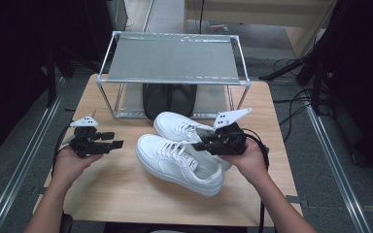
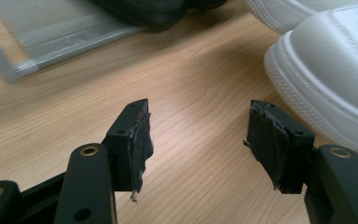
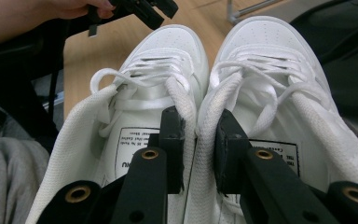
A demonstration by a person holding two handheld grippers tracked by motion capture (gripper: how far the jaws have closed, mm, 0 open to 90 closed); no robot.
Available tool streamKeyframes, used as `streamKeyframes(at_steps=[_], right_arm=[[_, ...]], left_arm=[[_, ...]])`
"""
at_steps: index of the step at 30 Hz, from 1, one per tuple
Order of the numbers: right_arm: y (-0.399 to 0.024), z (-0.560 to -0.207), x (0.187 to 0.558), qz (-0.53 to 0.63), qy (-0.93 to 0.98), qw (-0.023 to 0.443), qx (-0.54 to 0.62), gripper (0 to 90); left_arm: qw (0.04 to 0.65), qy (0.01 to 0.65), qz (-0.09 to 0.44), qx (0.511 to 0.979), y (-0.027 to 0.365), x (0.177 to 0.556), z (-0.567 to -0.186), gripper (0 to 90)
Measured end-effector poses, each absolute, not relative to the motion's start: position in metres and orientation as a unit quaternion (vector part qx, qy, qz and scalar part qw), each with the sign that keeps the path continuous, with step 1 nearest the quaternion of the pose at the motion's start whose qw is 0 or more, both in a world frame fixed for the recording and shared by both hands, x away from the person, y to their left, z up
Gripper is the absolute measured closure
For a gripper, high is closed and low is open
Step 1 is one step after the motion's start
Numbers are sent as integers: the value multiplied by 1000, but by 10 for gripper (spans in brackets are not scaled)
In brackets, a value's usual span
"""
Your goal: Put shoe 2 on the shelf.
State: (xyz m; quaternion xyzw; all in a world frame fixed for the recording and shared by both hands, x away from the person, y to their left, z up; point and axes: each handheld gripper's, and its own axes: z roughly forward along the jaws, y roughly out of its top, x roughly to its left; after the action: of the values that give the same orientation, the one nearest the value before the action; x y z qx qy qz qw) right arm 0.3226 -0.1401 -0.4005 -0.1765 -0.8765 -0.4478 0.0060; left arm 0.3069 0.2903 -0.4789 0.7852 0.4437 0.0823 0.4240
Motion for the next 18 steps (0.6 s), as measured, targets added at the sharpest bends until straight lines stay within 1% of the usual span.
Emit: streamKeyframes(at_steps=[8,18], right_arm=[[-133,-385,344,-449,-881,35,-145,777],[-116,-361,365,-449,-885,46,-110,776]], left_arm=[[426,456,88,776,299,299,-480,399],[424,463,90,773,305,293,-481,399]])
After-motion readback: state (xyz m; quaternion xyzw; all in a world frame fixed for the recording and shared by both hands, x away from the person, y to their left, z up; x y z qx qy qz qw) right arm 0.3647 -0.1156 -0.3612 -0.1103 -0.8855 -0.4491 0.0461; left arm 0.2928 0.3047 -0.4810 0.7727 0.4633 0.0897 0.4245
